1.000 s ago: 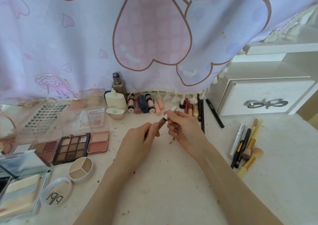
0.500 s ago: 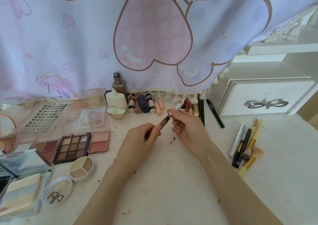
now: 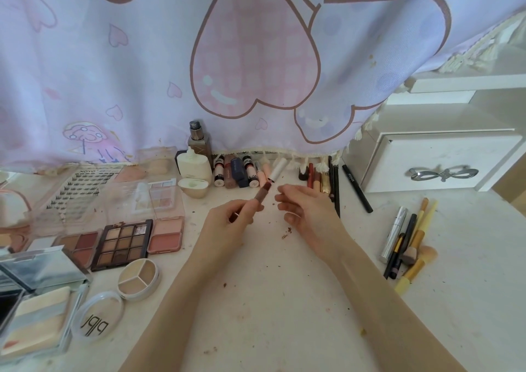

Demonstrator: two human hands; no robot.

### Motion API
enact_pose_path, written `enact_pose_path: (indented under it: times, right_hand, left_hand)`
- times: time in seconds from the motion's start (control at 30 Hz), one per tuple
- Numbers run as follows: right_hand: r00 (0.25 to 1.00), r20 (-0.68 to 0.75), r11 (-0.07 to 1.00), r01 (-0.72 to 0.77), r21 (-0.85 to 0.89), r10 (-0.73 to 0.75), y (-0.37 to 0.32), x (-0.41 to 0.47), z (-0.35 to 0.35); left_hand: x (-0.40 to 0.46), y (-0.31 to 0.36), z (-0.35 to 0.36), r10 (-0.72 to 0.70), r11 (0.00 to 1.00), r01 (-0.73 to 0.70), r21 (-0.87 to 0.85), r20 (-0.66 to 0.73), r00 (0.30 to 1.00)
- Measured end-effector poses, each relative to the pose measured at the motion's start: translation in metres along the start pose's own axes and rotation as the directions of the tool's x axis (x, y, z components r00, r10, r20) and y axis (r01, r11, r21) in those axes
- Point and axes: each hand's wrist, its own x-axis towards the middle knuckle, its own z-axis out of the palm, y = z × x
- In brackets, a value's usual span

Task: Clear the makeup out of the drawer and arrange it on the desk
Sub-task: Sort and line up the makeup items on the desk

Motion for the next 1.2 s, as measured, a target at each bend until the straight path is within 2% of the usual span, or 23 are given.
enact_pose_path:
  times: [0.1,0.2,0.3,0.43,0.57,0.67,0.77,0.83,1.0,1.2]
  right_hand:
    - [0.995,0.099,0.965,0.021,-0.26,0.005,0.005,-0.003,0.004]
    - [0.97,0.242,0.895,0.099,-0.435,0.01,0.008,-0.008,0.008]
    - [0.948,0.317,0.832,0.159,-0.531,0.021,0.009,-0.01,0.01]
    - [0.946,0.324,0.776,0.208,-0.595,-0.005,0.011,-0.011,0.012]
    - [0.971,0.229,0.785,0.191,-0.59,-0.065,0.008,-0.007,0.009]
    - [0.986,0.044,0.766,0.154,-0.624,-0.163,0.001,0.0,0.001]
    - [0.951,-0.086,0.593,0.113,-0.797,-0.296,-0.003,0.004,-0.006]
    - [0.945,-0.098,0.481,0.068,-0.874,-0.312,-0.002,0.007,-0.007]
    - [0.955,-0.083,0.291,0.003,-0.957,-0.283,-0.001,0.018,-0.002]
    - [0.941,-0.011,0.2,0.061,-0.978,-0.339,0.006,0.028,0.004]
  left_hand:
    - [0.002,-0.001,-0.003,-0.063,0.988,0.047,-0.148,-0.106,0.992]
    - [0.004,-0.002,-0.006,-0.077,0.966,0.032,-0.255,-0.171,0.982]
    - [0.005,-0.003,-0.006,-0.085,0.958,0.022,-0.286,-0.211,0.974]
    - [0.004,-0.002,-0.004,-0.066,0.959,0.009,-0.284,-0.19,0.98]
    - [0.004,-0.003,-0.001,-0.02,0.983,-0.016,-0.18,-0.198,0.98]
    - [0.004,-0.008,-0.002,0.07,0.996,-0.056,0.075,-0.201,0.977]
    - [0.005,-0.012,0.0,0.089,0.983,-0.059,0.174,-0.174,0.981]
    - [0.005,-0.013,0.001,0.094,0.976,-0.062,0.208,-0.149,0.984]
    - [0.007,-0.016,0.0,0.102,0.953,-0.062,0.295,-0.121,0.987]
    - [0.01,-0.019,0.0,0.122,0.925,-0.077,0.371,-0.1,0.987]
